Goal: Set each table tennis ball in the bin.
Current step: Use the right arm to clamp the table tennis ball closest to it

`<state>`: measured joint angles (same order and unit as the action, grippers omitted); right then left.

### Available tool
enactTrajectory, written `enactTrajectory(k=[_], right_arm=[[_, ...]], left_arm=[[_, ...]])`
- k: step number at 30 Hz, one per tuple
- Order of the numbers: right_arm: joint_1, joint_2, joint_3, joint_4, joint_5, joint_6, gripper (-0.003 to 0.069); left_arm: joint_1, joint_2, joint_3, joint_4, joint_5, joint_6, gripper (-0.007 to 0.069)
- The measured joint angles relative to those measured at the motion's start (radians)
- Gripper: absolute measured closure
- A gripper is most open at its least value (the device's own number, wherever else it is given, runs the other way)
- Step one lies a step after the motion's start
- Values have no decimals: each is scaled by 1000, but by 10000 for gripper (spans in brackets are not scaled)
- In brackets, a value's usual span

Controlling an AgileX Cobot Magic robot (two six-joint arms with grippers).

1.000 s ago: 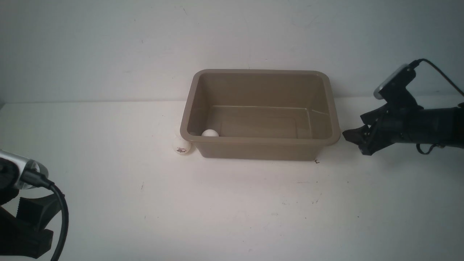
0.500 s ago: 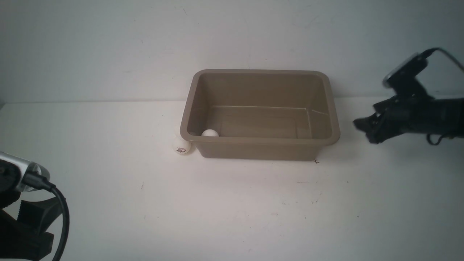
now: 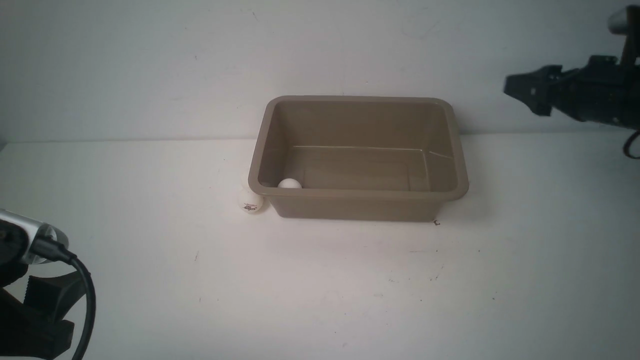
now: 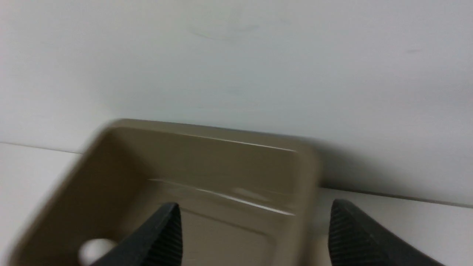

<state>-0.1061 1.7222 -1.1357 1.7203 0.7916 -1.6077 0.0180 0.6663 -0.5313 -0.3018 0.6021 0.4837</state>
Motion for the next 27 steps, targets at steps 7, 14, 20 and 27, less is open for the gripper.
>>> enactTrajectory(k=[7, 14, 20, 27], right_arm=[[0, 0, 0, -216, 210, 280, 179], [0, 0, 0, -774, 159, 573, 179], [0, 0, 0, -939, -17, 526, 179], [0, 0, 0, -834, -175, 234, 179]], left_arm=[[0, 0, 0, 0, -1, 0, 157], [0, 0, 0, 0, -2, 0, 157], [0, 0, 0, 0, -5, 0, 157], [0, 0, 0, 0, -9, 0, 157]])
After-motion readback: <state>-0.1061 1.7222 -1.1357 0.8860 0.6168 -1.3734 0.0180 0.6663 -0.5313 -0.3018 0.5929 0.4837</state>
